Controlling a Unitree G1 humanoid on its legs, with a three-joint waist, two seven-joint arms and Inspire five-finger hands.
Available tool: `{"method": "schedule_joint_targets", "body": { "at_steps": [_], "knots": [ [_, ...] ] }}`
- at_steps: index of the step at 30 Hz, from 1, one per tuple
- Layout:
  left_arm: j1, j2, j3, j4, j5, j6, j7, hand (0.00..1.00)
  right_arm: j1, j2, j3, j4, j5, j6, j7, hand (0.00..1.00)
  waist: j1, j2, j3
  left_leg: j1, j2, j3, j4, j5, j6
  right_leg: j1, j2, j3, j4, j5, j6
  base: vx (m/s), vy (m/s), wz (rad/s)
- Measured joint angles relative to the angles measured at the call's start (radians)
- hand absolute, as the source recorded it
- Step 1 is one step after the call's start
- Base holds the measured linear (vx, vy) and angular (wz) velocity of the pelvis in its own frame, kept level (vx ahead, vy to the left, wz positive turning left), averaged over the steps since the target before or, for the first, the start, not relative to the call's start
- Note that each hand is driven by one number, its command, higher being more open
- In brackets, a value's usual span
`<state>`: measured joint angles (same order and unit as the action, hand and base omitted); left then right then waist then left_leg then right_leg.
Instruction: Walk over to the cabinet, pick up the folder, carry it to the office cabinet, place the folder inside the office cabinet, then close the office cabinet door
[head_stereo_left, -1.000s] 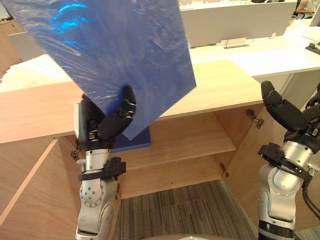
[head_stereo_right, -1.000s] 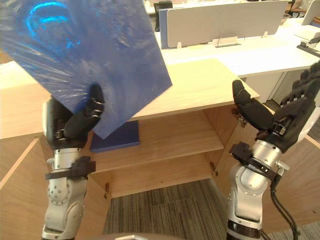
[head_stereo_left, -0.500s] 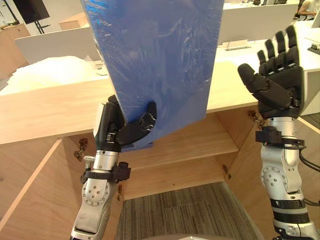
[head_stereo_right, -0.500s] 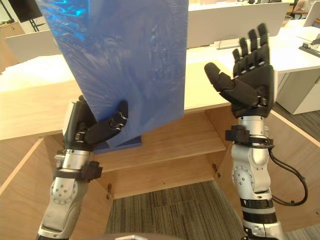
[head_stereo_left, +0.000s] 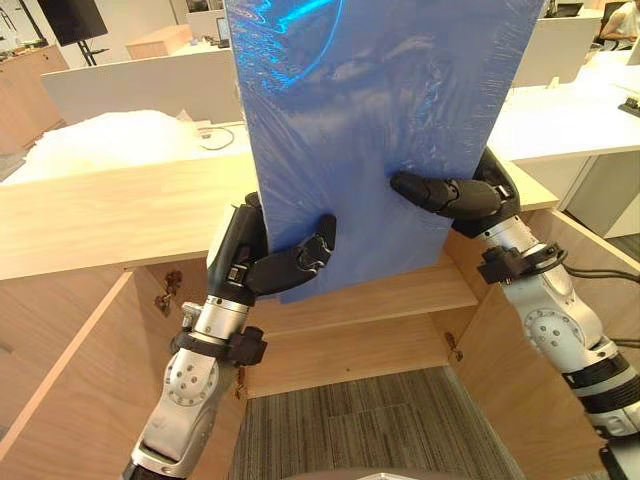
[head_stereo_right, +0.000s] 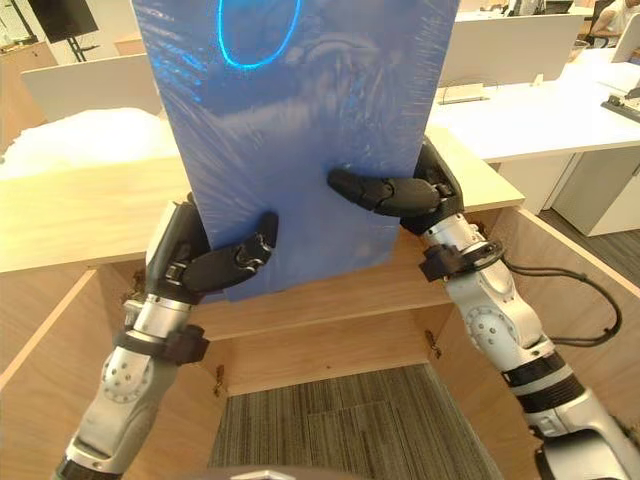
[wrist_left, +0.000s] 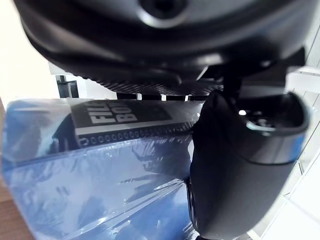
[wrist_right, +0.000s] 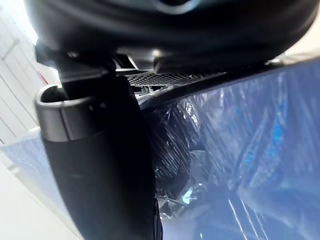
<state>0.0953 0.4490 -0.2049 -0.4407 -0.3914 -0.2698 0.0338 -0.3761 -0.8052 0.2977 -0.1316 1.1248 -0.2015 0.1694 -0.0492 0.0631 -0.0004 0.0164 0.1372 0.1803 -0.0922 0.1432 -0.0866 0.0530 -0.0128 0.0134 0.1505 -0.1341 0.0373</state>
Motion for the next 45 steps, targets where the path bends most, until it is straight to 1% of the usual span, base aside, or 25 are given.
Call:
{"method": "schedule_joint_targets", "body": {
  "at_steps": [2,3,6,8,11,12,13,15,18,20,21,23,24,26,27,28,29,32,34,36,37,39,41,42,45],
  "knots": [
    [-0.003,0.039,0.0,0.001,-0.059,0.0,-0.003,0.0,-0.027,-0.057,0.04,0.0,0.019,0.002,0.027,1.0,0.001,-0.001,-0.001,-0.002,0.0,-0.003,-0.001,0.004,0.0,0.0,0.0,-0.004,-0.002,0.002,-0.002,-0.05,-0.002,0.03],
    [-0.003,0.046,-0.001,0.001,-0.072,0.0,-0.004,0.0,-0.034,-0.071,0.05,0.0,0.019,0.003,0.032,0.0,0.001,-0.001,-0.001,-0.003,0.0,-0.004,-0.001,0.004,0.0,0.0,0.0,-0.005,-0.003,0.003,-0.003,-0.05,-0.004,0.06],
    [-0.012,0.095,-0.007,0.01,-0.122,-0.001,-0.019,0.0,-0.062,-0.152,0.105,-0.001,0.052,0.005,0.06,0.0,0.005,-0.004,-0.005,-0.01,0.0,-0.013,-0.001,0.009,0.001,0.0,0.001,-0.014,-0.006,0.005,-0.005,-0.04,-0.007,0.09],
    [-0.048,0.157,-0.021,0.04,-0.158,-0.003,-0.027,0.0,-0.08,-0.225,0.157,-0.001,0.06,0.013,0.072,0.0,0.013,-0.006,-0.008,-0.019,0.0,-0.026,-0.001,0.014,0.001,-0.004,0.002,-0.026,-0.008,0.007,-0.006,-0.04,-0.014,0.14],
    [-0.082,0.259,-0.051,0.069,-0.211,-0.018,-0.042,0.0,-0.082,-0.279,0.182,-0.001,0.061,0.036,0.086,0.0,0.023,-0.009,-0.011,-0.031,0.001,-0.031,-0.001,0.019,0.0,-0.014,0.003,-0.031,-0.008,0.009,-0.007,-0.02,-0.008,0.05],
    [-0.099,0.317,-0.078,0.095,-0.251,-0.035,-0.057,1.0,-0.083,-0.303,0.197,-0.001,0.06,0.041,0.098,0.0,0.028,-0.009,-0.012,-0.034,0.001,-0.031,-0.001,0.019,0.0,-0.016,0.002,-0.031,-0.008,0.01,-0.006,0.0,0.0,0.0],
    [-0.117,0.38,-0.111,0.126,-0.301,-0.043,-0.076,1.0,-0.083,-0.321,0.21,-0.001,0.059,0.052,0.114,0.0,0.031,-0.01,-0.012,-0.034,0.001,-0.031,-0.001,0.02,0.001,-0.016,0.002,-0.031,-0.008,0.01,-0.006,0.0,0.0,0.0],
    [-0.123,0.465,-0.155,0.172,-0.385,-0.053,-0.126,1.0,-0.083,-0.347,0.226,-0.002,0.054,0.072,0.15,0.0,0.03,-0.011,-0.013,-0.034,0.0,-0.03,-0.001,0.02,0.001,-0.016,0.001,-0.03,-0.008,0.01,-0.006,0.0,0.0,0.0],
    [-0.118,0.53,-0.215,0.237,-0.407,-0.043,-0.206,1.0,-0.083,-0.37,0.228,-0.017,-0.013,0.073,0.17,0.0,0.026,-0.011,-0.013,-0.035,0.0,-0.03,-0.001,0.02,0.001,-0.018,0.0,-0.029,-0.008,0.01,-0.006,0.0,0.0,0.0],
    [-0.101,0.554,-0.293,0.29,-0.389,-0.004,-0.33,1.0,-0.076,-0.357,0.19,-0.054,-0.207,0.073,0.173,0.0,0.02,-0.012,-0.013,-0.039,0.0,-0.028,-0.001,0.02,0.001,-0.024,0.0,-0.028,-0.008,0.01,-0.006,0.0,0.0,0.0],
    [-0.094,0.55,-0.315,0.301,-0.376,0.007,-0.361,1.0,-0.068,-0.342,0.172,-0.068,-0.256,0.073,0.176,0.0,0.017,-0.013,-0.012,-0.041,0.0,-0.027,-0.001,0.02,0.001,-0.027,0.0,-0.027,-0.008,0.01,-0.006,-0.02,0.002,-0.05],
    [-0.065,0.496,-0.387,0.376,-0.296,0.046,-0.453,1.0,-0.031,-0.26,0.124,-0.143,-0.422,0.072,0.185,0.0,0.008,-0.015,-0.011,-0.05,0.001,-0.024,-0.001,0.02,0.001,-0.038,0.001,-0.023,-0.006,0.011,-0.006,-0.01,0.001,-0.06],
    [-0.061,0.474,-0.398,0.4,-0.279,0.054,-0.466,1.0,-0.026,-0.236,0.122,-0.156,-0.443,0.072,0.188,0.0,0.005,-0.016,-0.01,-0.051,0.001,-0.023,-0.001,0.02,0.001,-0.041,0.001,-0.021,-0.005,0.011,-0.006,0.01,0.0,-0.05],
    [-0.041,0.373,-0.432,0.516,-0.181,0.086,-0.508,1.0,-0.014,-0.091,0.07,-0.184,-0.553,0.067,0.173,0.0,-0.01,-0.019,-0.009,-0.051,0.0,-0.02,-0.001,0.02,0.001,-0.044,0.001,-0.018,-0.005,0.012,-0.005,-0.01,0.004,-0.05],
    [-0.036,0.344,-0.44,0.552,-0.159,0.089,-0.514,1.0,-0.005,-0.055,0.04,-0.194,-0.587,0.057,0.163,0.0,-0.011,-0.02,-0.01,-0.052,0.0,-0.018,-0.001,0.02,0.001,-0.048,0.0,-0.016,-0.005,0.012,-0.005,-0.02,0.005,-0.05],
    [-0.029,0.28,-0.448,0.636,-0.119,0.099,-0.52,1.0,0.008,0.01,-0.012,-0.21,-0.666,0.025,0.122,0.0,-0.01,-0.021,-0.009,-0.054,0.0,-0.016,-0.001,0.02,0.001,-0.051,0.0,-0.015,-0.004,0.013,-0.005,-0.02,0.004,-0.05],
    [-0.028,0.211,-0.453,0.733,-0.088,0.107,-0.519,1.0,0.011,0.06,-0.047,-0.222,-0.749,-0.006,0.073,0.0,-0.01,-0.022,-0.01,-0.054,0.002,-0.015,-0.001,0.019,0.001,-0.051,0.001,-0.013,-0.006,0.013,-0.005,-0.02,0.002,-0.04],
    [-0.027,0.073,-0.452,0.97,0.002,0.12,-0.495,1.0,0.071,0.143,-0.076,-0.239,-0.929,-0.082,-0.022,0.0,-0.009,-0.036,-0.017,-0.053,0.007,-0.01,-0.001,0.018,-0.001,-0.051,0.002,-0.009,-0.011,0.014,-0.007,-0.02,0.002,-0.05],
    [-0.027,0.017,-0.436,1.084,0.078,0.125,-0.478,1.0,0.117,0.167,-0.054,-0.237,-0.991,-0.089,-0.031,0.0,-0.01,-0.041,-0.02,-0.052,0.01,-0.007,-0.001,0.018,-0.001,-0.051,0.003,-0.006,-0.012,0.014,-0.008,-0.01,-0.001,-0.07],
    [-0.026,-0.073,-0.354,1.262,0.188,0.13,-0.435,1.0,0.187,0.175,0.031,-0.185,-1.109,-0.093,-0.038,0.0,-0.012,-0.049,-0.015,-0.049,0.014,-0.001,-0.001,0.018,-0.001,-0.052,0.007,0.001,-0.012,0.016,-0.011,-0.02,-0.007,-0.08],
    [-0.026,-0.096,-0.318,1.301,0.226,0.131,-0.412,1.0,0.202,0.177,0.052,-0.159,-1.151,-0.092,-0.039,0.0,-0.012,-0.051,-0.014,-0.049,0.015,-0.001,-0.001,0.018,-0.001,-0.051,0.008,0.001,-0.012,0.017,-0.011,-0.03,-0.005,-0.04],
    [-0.028,-0.161,-0.168,1.428,0.306,0.132,-0.343,1.0,0.229,0.178,0.142,-0.01,-1.253,-0.087,-0.039,0.0,-0.007,-0.055,-0.014,-0.046,0.016,-0.001,-0.001,0.018,-0.002,-0.05,0.01,0.001,-0.01,0.017,-0.012,-0.02,-0.001,0.0],
    [-0.035,-0.188,-0.047,1.512,0.359,0.144,-0.275,1.0,0.236,0.179,0.229,0.187,-1.334,-0.069,-0.039,0.0,0.001,-0.054,-0.012,-0.046,0.015,-0.001,-0.001,0.018,-0.002,-0.049,0.008,0.0,-0.01,0.017,-0.012,-0.04,0.008,0.01],
    [-0.036,-0.193,-0.008,1.536,0.42,0.154,-0.224,1.0,0.235,0.179,0.275,0.292,-1.405,-0.047,-0.039,0.0,0.011,-0.05,-0.009,-0.045,0.013,-0.002,-0.001,0.018,-0.002,-0.049,0.005,0.0,-0.01,0.017,-0.011,0.0,0.0,0.0],
    [-0.033,-0.197,0.048,1.549,0.529,0.181,-0.146,1.0,0.232,0.178,0.356,0.519,-1.555,-0.009,-0.037,0.0,0.03,-0.037,0.011,-0.035,0.007,-0.006,-0.001,0.018,-0.002,-0.034,0.0,-0.005,-0.012,0.017,-0.01,-0.01,0.012,0.05]
  ]
}}
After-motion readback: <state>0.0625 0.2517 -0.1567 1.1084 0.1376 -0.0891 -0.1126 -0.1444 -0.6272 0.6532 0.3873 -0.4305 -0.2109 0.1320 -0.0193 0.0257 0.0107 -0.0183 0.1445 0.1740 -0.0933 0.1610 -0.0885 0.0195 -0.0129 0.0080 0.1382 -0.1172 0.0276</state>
